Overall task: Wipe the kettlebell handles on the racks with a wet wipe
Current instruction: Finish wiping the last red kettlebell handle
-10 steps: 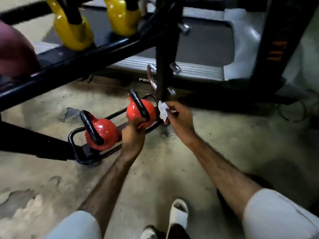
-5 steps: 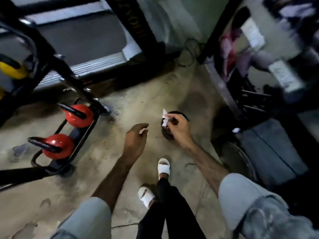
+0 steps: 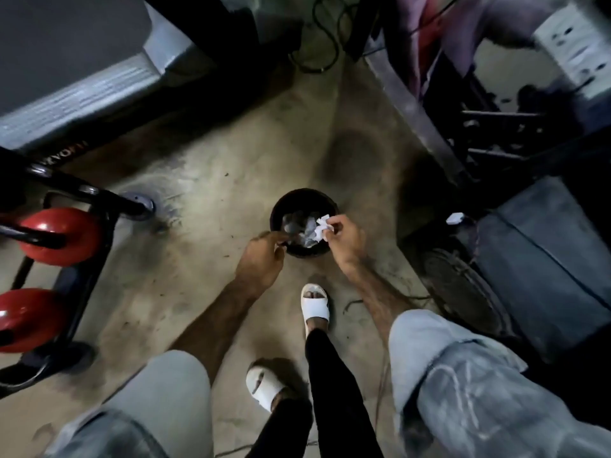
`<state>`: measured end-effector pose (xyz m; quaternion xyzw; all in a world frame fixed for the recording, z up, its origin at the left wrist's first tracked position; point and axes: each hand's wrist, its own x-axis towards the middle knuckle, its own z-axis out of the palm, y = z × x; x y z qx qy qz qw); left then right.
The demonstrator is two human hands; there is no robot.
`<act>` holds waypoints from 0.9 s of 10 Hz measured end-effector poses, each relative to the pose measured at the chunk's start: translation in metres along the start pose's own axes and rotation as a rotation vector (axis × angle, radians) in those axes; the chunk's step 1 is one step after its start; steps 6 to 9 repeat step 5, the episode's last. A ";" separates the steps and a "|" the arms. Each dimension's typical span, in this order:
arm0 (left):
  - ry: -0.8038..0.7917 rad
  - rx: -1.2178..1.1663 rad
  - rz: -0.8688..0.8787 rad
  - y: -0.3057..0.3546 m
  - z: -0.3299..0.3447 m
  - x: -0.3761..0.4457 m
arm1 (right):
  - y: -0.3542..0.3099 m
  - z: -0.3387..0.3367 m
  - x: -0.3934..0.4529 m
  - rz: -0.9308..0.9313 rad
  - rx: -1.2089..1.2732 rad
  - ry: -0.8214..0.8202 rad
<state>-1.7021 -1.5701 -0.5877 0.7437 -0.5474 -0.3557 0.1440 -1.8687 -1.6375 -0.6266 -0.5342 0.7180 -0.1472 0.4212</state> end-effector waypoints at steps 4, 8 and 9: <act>-0.026 0.016 -0.125 -0.099 0.130 0.137 | 0.098 0.125 0.144 -0.039 -0.254 -0.164; -0.010 0.009 -0.192 -0.092 0.116 0.132 | 0.077 0.115 0.142 -0.080 -0.272 -0.191; -0.010 0.009 -0.192 -0.092 0.116 0.132 | 0.077 0.115 0.142 -0.080 -0.272 -0.191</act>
